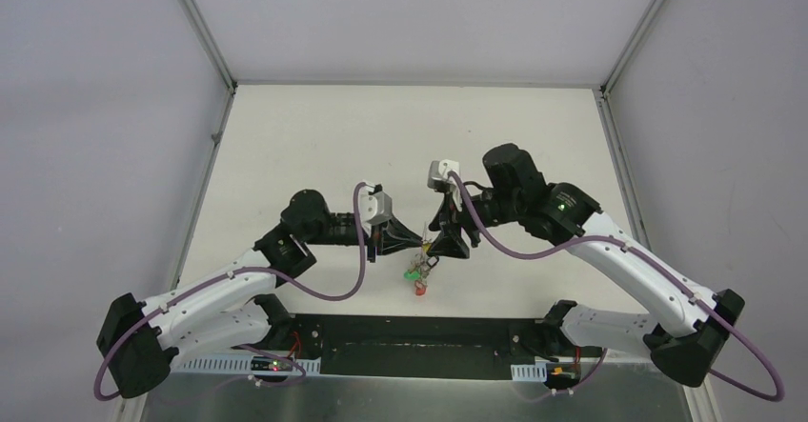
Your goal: Put the keys on the keyring
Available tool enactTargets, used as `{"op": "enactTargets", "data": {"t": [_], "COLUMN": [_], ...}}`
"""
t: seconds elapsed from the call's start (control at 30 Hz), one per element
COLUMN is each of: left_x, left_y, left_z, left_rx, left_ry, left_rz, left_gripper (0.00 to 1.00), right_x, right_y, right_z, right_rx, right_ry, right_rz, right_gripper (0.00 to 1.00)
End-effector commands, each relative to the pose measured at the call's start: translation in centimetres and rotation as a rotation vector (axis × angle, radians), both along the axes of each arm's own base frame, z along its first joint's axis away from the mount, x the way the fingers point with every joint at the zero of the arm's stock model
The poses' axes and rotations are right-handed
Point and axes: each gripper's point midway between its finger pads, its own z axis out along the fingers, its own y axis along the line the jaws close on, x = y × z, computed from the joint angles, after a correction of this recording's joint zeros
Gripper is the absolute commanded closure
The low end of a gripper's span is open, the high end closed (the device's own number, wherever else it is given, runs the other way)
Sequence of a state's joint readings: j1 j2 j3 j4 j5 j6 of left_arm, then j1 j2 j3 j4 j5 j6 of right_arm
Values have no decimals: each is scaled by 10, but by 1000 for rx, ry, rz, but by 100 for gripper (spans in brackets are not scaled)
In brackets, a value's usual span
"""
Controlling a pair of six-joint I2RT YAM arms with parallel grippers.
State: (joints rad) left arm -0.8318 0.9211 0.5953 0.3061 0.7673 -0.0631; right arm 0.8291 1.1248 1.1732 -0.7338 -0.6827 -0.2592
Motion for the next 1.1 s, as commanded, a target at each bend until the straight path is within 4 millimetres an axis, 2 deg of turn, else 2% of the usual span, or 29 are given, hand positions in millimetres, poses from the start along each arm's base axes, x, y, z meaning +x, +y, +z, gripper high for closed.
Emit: {"op": "enactTargets", "data": {"t": [0.0,0.13,0.43,0.6,0.77,1.07], "left_x": [4,-1,-21,-24,-24,-24], "left_y": [14,26,34,33,32,31], "left_z": [42,54,72,73,72,70], "left_rx": [-210,-319,-413,-416,-412,-403], "left_ry": [-71,-91,-169,-172,-171,-167], "left_rz": [106,134,57,36,36,28], "left_gripper": [100,100,100,100,100,100], "right_x": [8,8,-2,-9,-11,-7], "right_y": [1,2,10,13,12,14], "right_z": [18,25,40,50,57,60], "right_rx": [96,146,252,292,326,344], "right_ry": [-108,-132,-111,-108,-128,-147], "right_rz": [-34,-50,-2,33,38,31], "right_gripper": [40,39,39,41,52,53]}}
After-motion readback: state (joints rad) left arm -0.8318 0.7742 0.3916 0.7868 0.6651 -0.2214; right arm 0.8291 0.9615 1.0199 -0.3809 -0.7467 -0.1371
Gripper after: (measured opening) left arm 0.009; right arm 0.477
